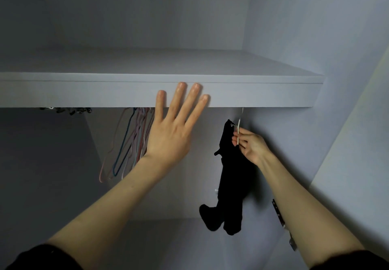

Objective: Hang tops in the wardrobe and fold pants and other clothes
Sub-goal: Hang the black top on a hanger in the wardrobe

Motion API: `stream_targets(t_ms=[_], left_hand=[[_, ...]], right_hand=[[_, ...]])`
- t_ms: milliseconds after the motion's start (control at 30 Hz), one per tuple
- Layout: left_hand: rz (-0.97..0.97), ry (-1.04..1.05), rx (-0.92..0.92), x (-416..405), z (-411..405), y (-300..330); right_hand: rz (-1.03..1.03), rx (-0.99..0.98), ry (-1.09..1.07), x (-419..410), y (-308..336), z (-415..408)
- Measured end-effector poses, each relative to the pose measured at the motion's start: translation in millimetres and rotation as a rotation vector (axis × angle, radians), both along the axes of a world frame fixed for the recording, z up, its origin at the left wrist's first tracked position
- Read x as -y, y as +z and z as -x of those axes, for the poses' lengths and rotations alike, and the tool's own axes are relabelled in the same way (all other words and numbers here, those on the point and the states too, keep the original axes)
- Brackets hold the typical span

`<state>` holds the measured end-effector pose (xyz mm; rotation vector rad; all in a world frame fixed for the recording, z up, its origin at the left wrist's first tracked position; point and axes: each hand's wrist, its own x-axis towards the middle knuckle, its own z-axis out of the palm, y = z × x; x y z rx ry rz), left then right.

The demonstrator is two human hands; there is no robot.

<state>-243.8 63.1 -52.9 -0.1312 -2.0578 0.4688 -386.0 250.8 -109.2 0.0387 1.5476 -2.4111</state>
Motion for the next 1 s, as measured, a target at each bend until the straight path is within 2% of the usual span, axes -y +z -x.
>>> stream_targets(t_ms=[133, 433, 600, 767, 1000], left_hand=[[0.013, 0.0, -0.021, 1, 3, -2], [0.027, 0.013, -0.037, 2, 2, 0], [0.033, 0.012, -0.07, 3, 4, 0], [0.029, 0.017, -0.09, 2, 5, -4], [0.022, 0.013, -0.1, 1, 9, -1]], right_hand=[[-0.029, -0.06, -0.063, 4, 5, 14], [0.072, -0.092, -0.131, 3, 16, 38], [0.004, -0.162, -0.175, 7, 33, 59], [-0.11, -0.166, -0.12, 6, 32, 79], [-0.231, -0.177, -0.295, 12, 13, 102]])
